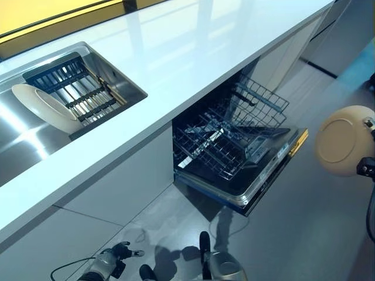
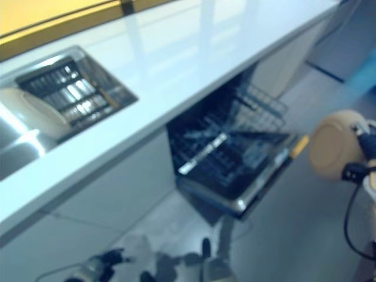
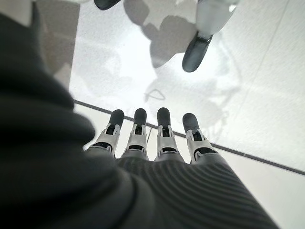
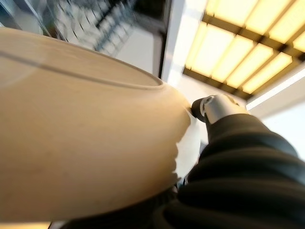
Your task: Take plates into dishwasher
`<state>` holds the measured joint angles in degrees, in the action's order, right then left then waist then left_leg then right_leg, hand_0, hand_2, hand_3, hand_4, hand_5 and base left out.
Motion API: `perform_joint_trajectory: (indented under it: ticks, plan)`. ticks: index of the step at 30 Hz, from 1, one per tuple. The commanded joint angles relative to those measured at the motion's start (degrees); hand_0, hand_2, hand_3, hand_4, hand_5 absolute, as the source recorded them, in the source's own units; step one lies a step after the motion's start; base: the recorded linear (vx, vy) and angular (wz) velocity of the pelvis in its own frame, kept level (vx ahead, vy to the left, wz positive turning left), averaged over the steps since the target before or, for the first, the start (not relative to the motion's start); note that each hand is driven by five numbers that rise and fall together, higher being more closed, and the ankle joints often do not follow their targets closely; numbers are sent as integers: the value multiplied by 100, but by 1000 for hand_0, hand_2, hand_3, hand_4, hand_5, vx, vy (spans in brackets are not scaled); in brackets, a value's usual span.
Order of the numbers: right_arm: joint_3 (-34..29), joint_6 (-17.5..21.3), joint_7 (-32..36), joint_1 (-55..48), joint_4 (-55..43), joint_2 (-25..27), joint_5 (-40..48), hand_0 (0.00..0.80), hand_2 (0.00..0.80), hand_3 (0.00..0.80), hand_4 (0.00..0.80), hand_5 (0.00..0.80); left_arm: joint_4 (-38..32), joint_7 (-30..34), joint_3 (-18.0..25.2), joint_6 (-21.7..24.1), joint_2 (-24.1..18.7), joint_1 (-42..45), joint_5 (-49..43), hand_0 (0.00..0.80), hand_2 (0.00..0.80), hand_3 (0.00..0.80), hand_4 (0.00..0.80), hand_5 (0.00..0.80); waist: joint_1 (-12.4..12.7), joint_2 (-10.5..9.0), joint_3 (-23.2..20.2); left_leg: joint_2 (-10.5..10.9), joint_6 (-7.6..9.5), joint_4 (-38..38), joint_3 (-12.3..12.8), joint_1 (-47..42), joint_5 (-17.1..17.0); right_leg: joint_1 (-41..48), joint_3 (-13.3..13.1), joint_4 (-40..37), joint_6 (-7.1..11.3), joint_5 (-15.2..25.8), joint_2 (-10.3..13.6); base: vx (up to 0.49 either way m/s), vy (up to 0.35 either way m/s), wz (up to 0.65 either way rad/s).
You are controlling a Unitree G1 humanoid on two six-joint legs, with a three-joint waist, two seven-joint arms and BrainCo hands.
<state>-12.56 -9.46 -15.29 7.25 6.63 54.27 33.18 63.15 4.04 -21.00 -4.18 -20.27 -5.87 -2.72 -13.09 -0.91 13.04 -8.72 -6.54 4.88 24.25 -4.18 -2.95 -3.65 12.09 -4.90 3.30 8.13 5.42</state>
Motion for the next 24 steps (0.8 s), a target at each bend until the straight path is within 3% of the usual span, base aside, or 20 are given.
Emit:
perform_joint_trajectory:
  ticks: [1, 10, 24]
  plan:
    - [60, 138, -88, 1039, -411, -143, -506, 800, 800, 800, 800, 800, 29, -129, -107, 229, -63, -313, -5, 0, 0, 0, 0, 0, 263, -151, 171, -48, 147, -21, -140, 166, -25, -86, -234, 438, 379, -366, 227, -14, -203, 19]
    - [888, 21, -72, 1824, -655, -239, -1824, 800, 800, 800, 800, 800, -228, -143, -264, 255, 173, -619, 34, 0, 0, 0, 0, 0, 380, 126, 492, -110, -62, -15, -476, 431, -234, -381, 22, 704, 127, -567, 158, -38, -127, 24]
    - [1696, -13, 168, 2242, -1039, -474, -3050, 800, 800, 800, 800, 800, -280, -148, -260, 153, 224, -682, 20, 0, 0, 0, 0, 0, 558, 268, 594, -134, -154, 12, -612, 638, -352, -523, 276, 683, 54, -598, 117, -19, -46, 12]
